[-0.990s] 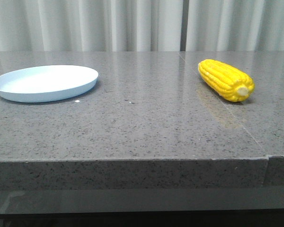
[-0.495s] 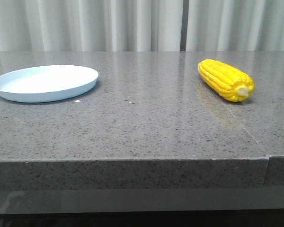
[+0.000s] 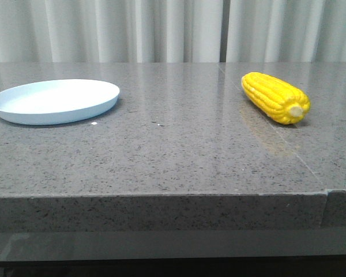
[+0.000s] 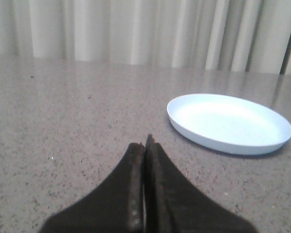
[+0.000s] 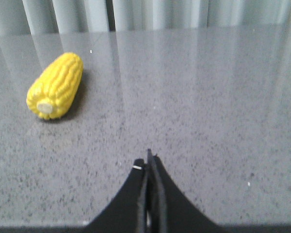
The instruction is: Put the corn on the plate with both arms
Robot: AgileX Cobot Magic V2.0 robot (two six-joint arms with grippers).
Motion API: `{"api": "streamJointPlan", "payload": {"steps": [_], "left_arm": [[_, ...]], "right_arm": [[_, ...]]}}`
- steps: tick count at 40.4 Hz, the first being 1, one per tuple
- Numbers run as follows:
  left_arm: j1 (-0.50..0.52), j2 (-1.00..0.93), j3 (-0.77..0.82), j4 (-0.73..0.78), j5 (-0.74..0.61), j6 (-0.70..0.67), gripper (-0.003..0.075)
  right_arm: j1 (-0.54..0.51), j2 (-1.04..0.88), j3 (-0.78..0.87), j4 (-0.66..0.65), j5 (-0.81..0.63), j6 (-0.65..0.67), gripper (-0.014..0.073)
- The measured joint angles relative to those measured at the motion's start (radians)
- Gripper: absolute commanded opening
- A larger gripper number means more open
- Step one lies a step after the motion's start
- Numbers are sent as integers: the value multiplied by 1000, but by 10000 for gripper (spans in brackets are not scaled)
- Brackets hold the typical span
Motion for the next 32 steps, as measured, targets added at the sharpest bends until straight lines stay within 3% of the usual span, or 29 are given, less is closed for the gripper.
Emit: {"api": "streamJointPlan", "payload": {"steps": [8, 11, 19, 32], "left_arm": [[0, 0, -2, 0, -190, 0, -20], [0, 0, -20, 2, -199, 0, -20], [0, 38, -192, 34, -69, 0, -20], [0, 357, -476, 70, 165, 0, -20]], "right_arm": [[0, 0, -55, 0, 0, 0, -113], [0, 0, -113, 0, 35, 0, -113], [0, 35, -296, 0, 187, 0, -113], [0, 318, -520, 0, 283, -2, -113]]}}
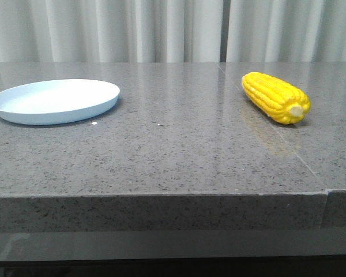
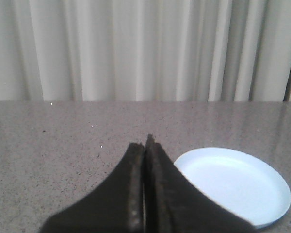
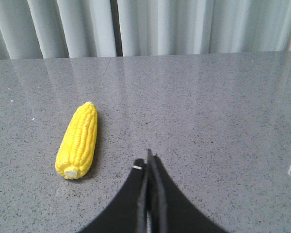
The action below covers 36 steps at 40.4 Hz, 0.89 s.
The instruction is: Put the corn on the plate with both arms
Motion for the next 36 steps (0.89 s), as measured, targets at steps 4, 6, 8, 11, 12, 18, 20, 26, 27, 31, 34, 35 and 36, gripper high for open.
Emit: {"api": "streamJointPlan", "payload": {"steps": [4, 6, 8, 11, 12, 18, 20, 26, 27, 31, 34, 35, 36], "left_arm": [[0, 53, -16, 0, 3, 0, -20], [0, 62, -16, 1, 3, 0, -18], [0, 66, -16, 1, 3, 0, -4], [0, 66, -18, 1, 3, 0, 87], [0, 66, -18, 1, 3, 0, 142], [0, 66, -18, 1, 3, 0, 479], [0, 66, -18, 1, 3, 0, 561], [0, 66, -18, 1, 3, 0, 604], [0, 66, -18, 1, 3, 0, 602], [0, 68, -18, 1, -10, 0, 597], [0, 68, -23, 1, -14, 0, 597], [0, 73, -26, 1, -12, 0, 597], [0, 81, -35, 1, -7, 0, 597]], "right_arm": [[0, 49, -22, 0, 0, 0, -113], [0, 57, -24, 0, 0, 0, -109], [0, 59, -24, 0, 0, 0, -91], [0, 59, -24, 0, 0, 0, -10], [0, 59, -25, 0, 0, 0, 38], [0, 60, -27, 0, 0, 0, 378], [0, 60, -27, 0, 0, 0, 476], [0, 60, -27, 0, 0, 0, 561], [0, 60, -27, 0, 0, 0, 560], [0, 60, -27, 0, 0, 0, 560], [0, 60, -27, 0, 0, 0, 560], [0, 60, -27, 0, 0, 0, 560], [0, 60, -27, 0, 0, 0, 560]]}}
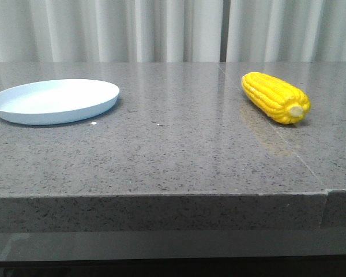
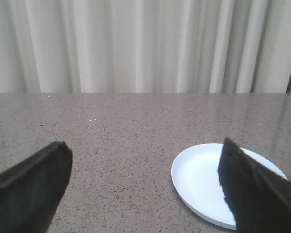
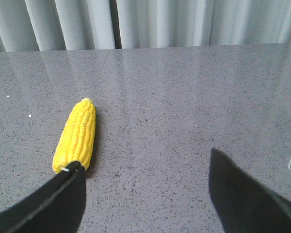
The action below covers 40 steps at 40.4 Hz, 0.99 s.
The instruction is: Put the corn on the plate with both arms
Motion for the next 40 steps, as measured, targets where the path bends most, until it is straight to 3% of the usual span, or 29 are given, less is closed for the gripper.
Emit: {"api": "streamJointPlan", "payload": {"steps": [8, 16, 25, 36, 40], "left_arm": [[-39, 218, -155, -2, 84, 0, 597], [-124, 520, -368, -4, 277, 0, 597], [-133, 811, -574, -9, 460, 0, 597], [-133, 1103, -744, -11, 553, 0, 596], [-133, 1185, -785, -11, 565, 0, 556]], "right_arm": [[0, 0, 0, 0, 0, 0, 560], [0, 0, 0, 0, 0, 0, 560], [0, 0, 0, 0, 0, 0, 560], [0, 0, 0, 0, 0, 0, 560], [0, 0, 0, 0, 0, 0, 560]]}}
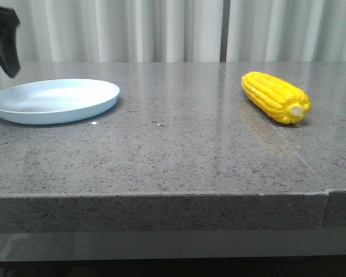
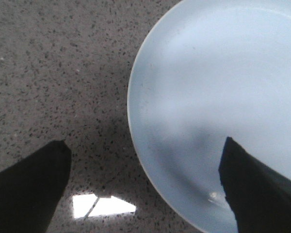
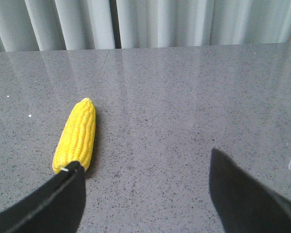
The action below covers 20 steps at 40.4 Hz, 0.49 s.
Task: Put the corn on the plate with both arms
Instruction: 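Lower the left gripper onto the plate rim and push it toward the corn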
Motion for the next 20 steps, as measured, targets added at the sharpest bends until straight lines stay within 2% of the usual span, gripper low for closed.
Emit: {"api": "streamJointPlan", "payload": {"steps": [15, 18, 20], "left_arm": [[0, 156, -69, -18, 15, 0, 382], [0, 156, -71, -28, 17, 0, 301], [0, 156, -71, -30, 17, 0, 221]], "right_arm": [[0, 0, 0, 0, 0, 0, 560], [0, 0, 0, 0, 0, 0, 560], [0, 0, 0, 0, 0, 0, 560]]}}
